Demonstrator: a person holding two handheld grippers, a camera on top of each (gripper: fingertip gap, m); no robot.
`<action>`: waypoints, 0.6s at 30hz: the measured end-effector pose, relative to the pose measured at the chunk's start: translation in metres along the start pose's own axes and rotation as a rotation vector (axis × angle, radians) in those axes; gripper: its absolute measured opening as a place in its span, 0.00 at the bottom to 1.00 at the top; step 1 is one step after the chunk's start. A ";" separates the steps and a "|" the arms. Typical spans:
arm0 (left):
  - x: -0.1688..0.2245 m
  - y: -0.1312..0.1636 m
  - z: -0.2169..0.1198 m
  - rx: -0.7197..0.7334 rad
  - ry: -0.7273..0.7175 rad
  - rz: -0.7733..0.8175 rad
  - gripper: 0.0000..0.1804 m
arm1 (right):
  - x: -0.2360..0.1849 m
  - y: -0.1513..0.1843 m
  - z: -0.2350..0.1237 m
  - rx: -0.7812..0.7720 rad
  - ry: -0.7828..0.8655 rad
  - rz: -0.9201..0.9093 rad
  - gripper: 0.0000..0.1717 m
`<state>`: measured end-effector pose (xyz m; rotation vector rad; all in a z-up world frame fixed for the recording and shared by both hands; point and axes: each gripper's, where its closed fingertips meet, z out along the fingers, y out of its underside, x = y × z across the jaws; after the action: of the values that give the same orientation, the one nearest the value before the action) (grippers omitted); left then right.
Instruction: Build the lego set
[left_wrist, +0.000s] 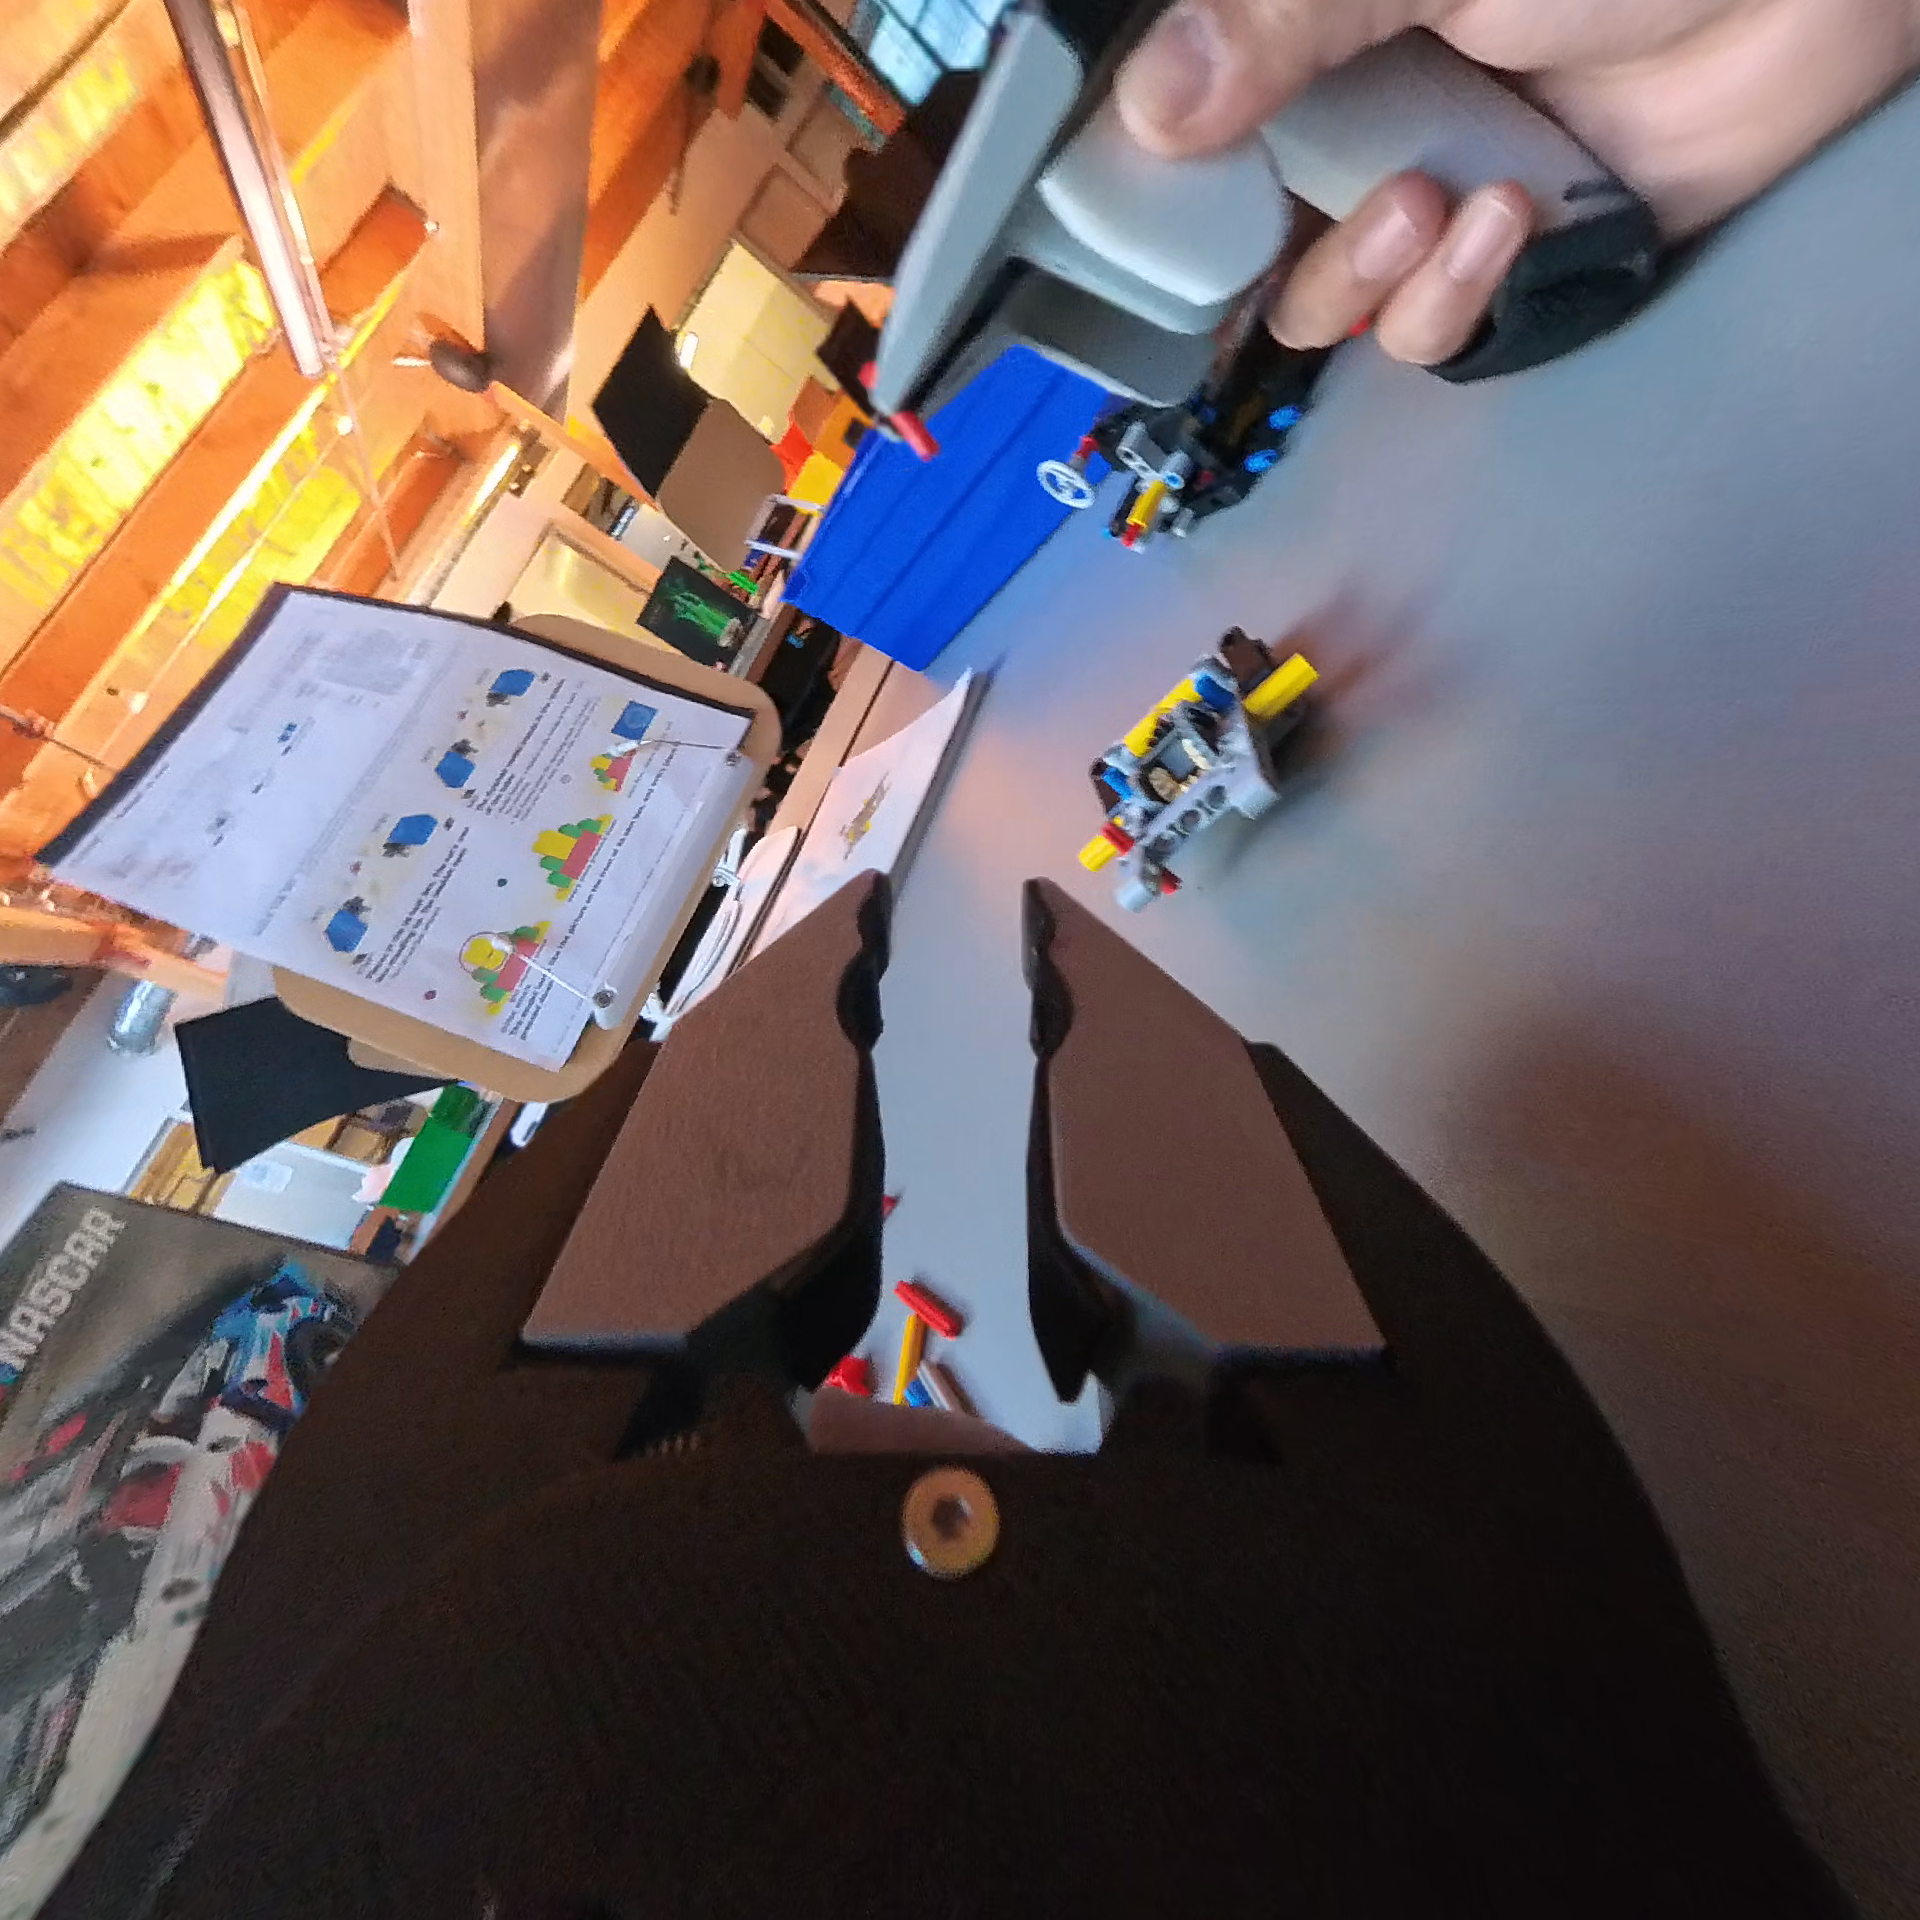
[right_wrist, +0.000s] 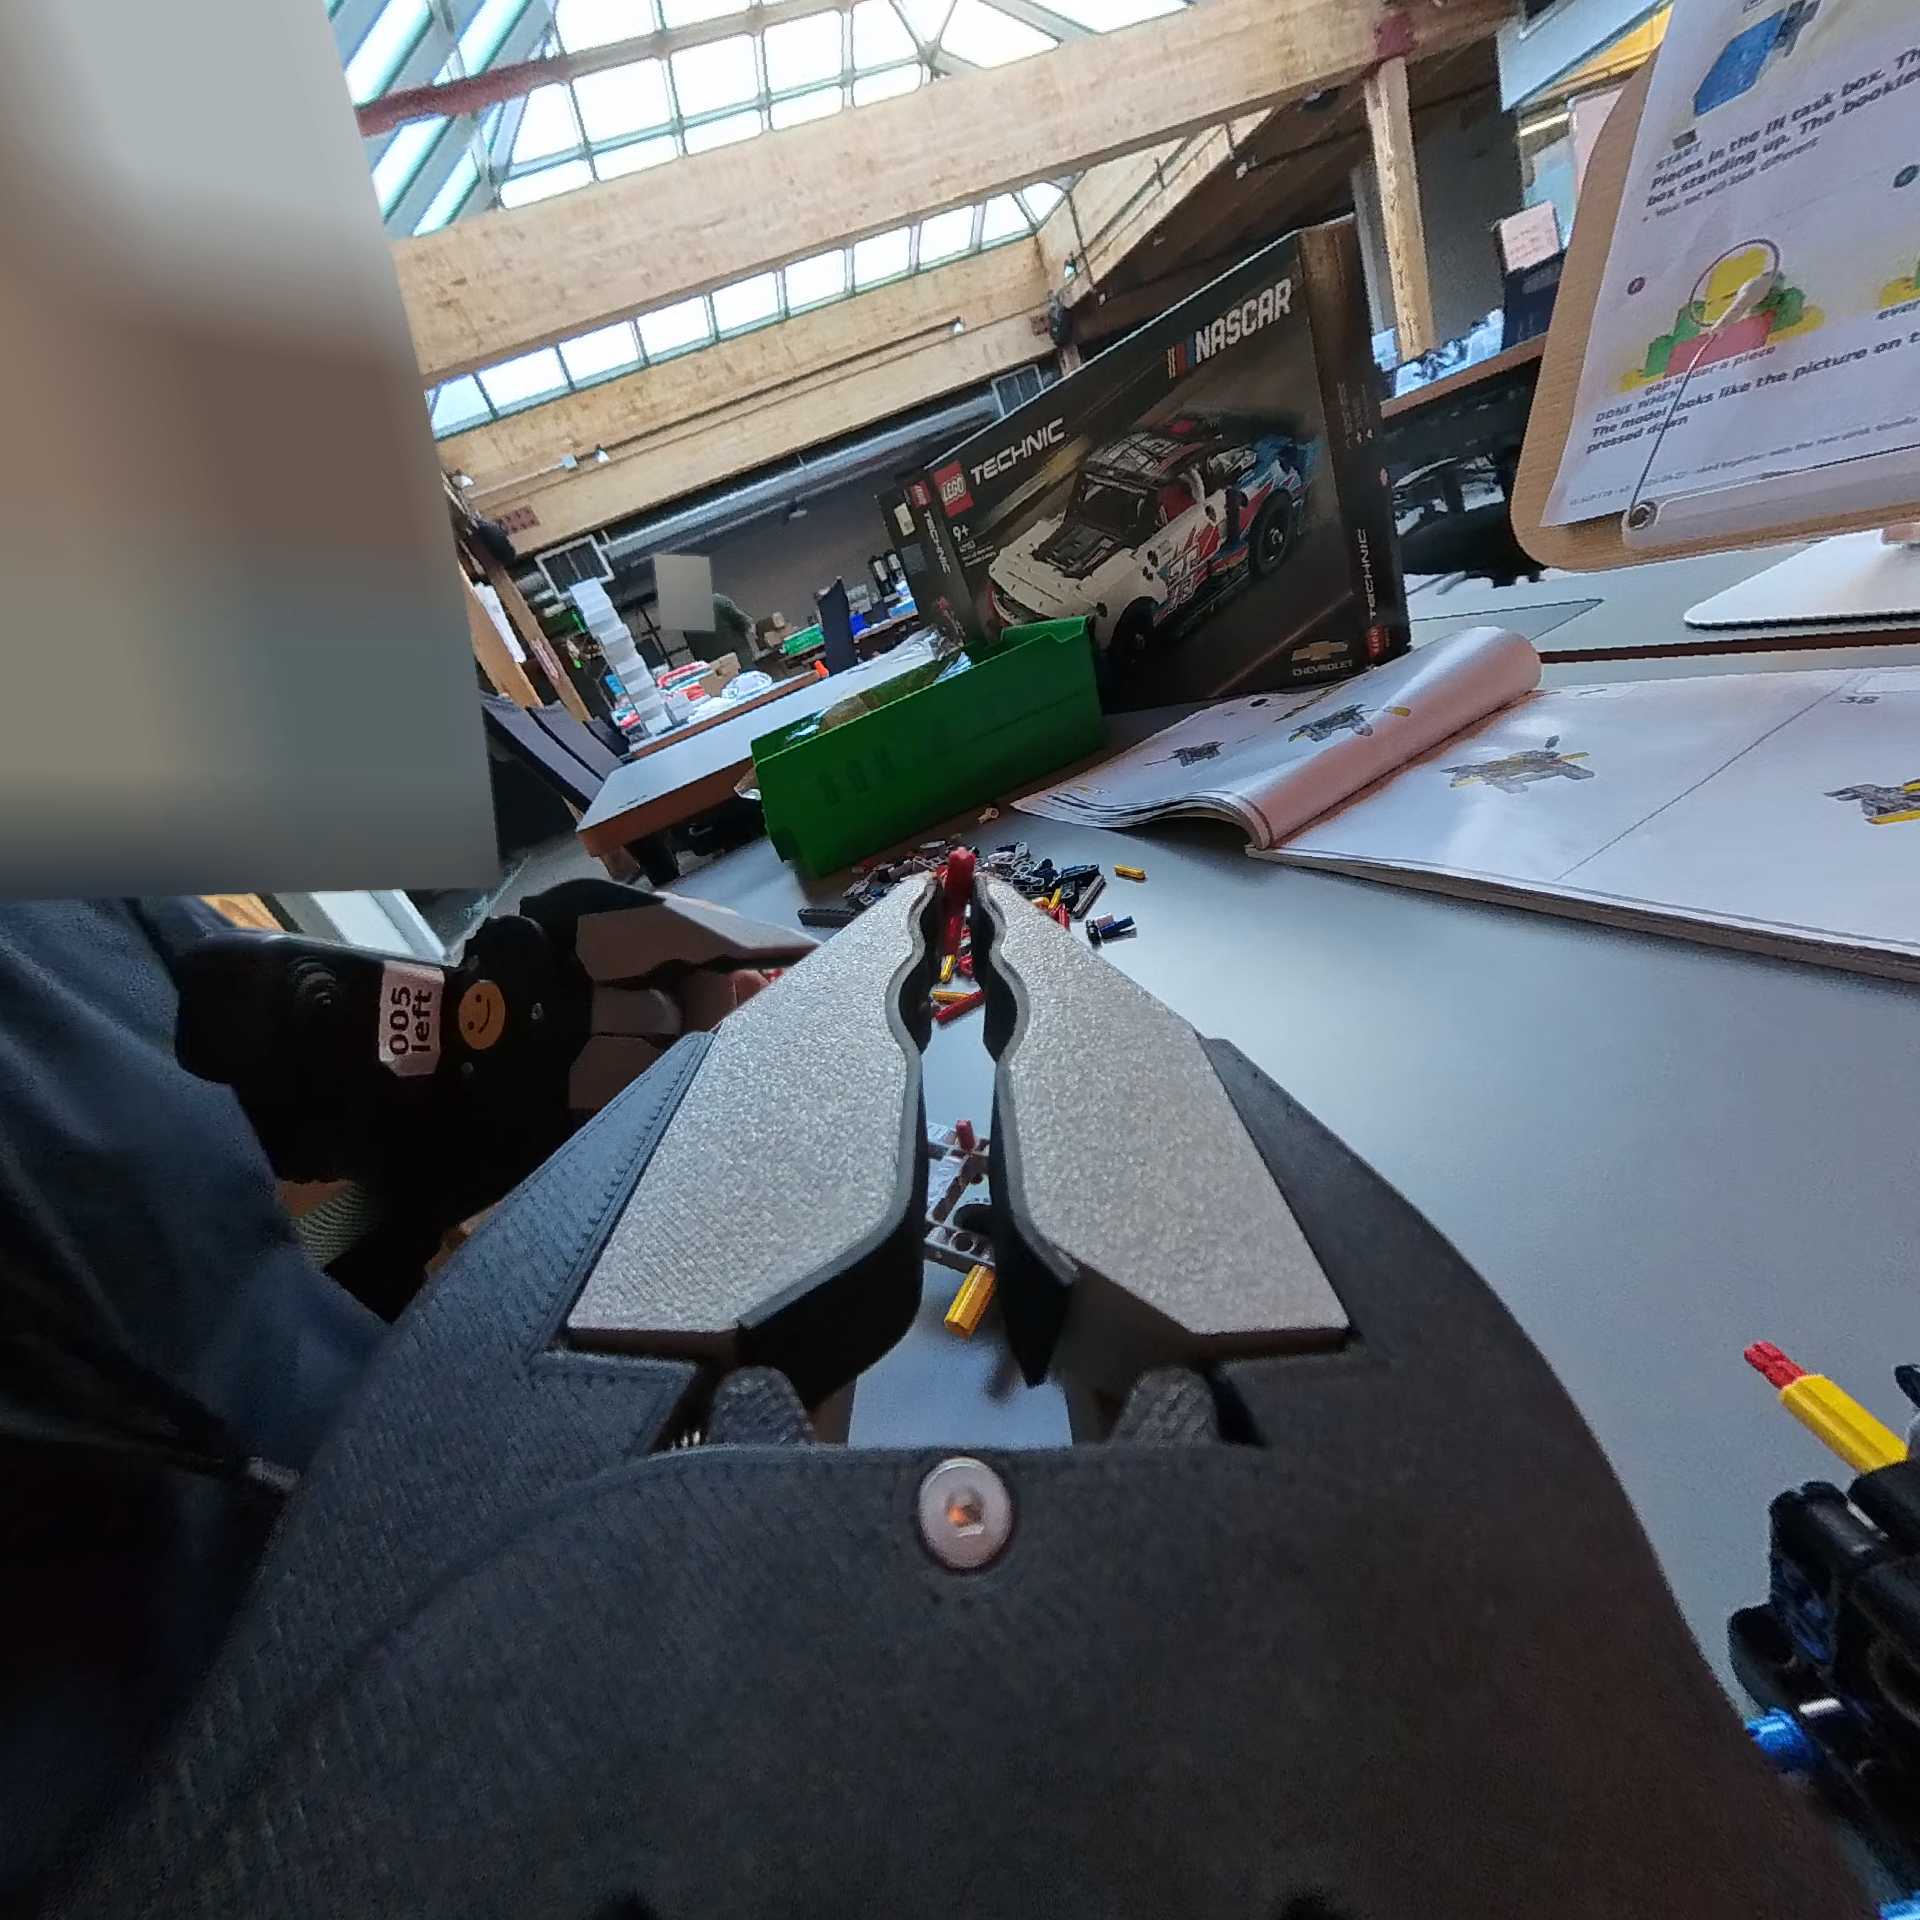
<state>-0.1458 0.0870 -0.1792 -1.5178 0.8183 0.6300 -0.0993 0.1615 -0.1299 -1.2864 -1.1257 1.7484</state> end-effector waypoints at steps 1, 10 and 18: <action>-0.006 -0.001 0.000 0.010 -0.025 -0.014 0.12 | 0.002 -0.001 0.000 0.004 0.007 0.006 0.00; -0.034 0.016 0.003 -0.037 -0.159 -0.016 0.09 | 0.018 -0.004 0.001 0.024 0.089 0.010 0.00; -0.032 0.001 -0.003 0.012 -0.208 0.121 0.05 | 0.006 0.002 0.007 -0.023 0.063 -0.061 0.01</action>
<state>-0.1658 0.0883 -0.1539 -1.3729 0.7560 0.8554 -0.1074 0.1645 -0.1337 -1.2982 -1.1410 1.6441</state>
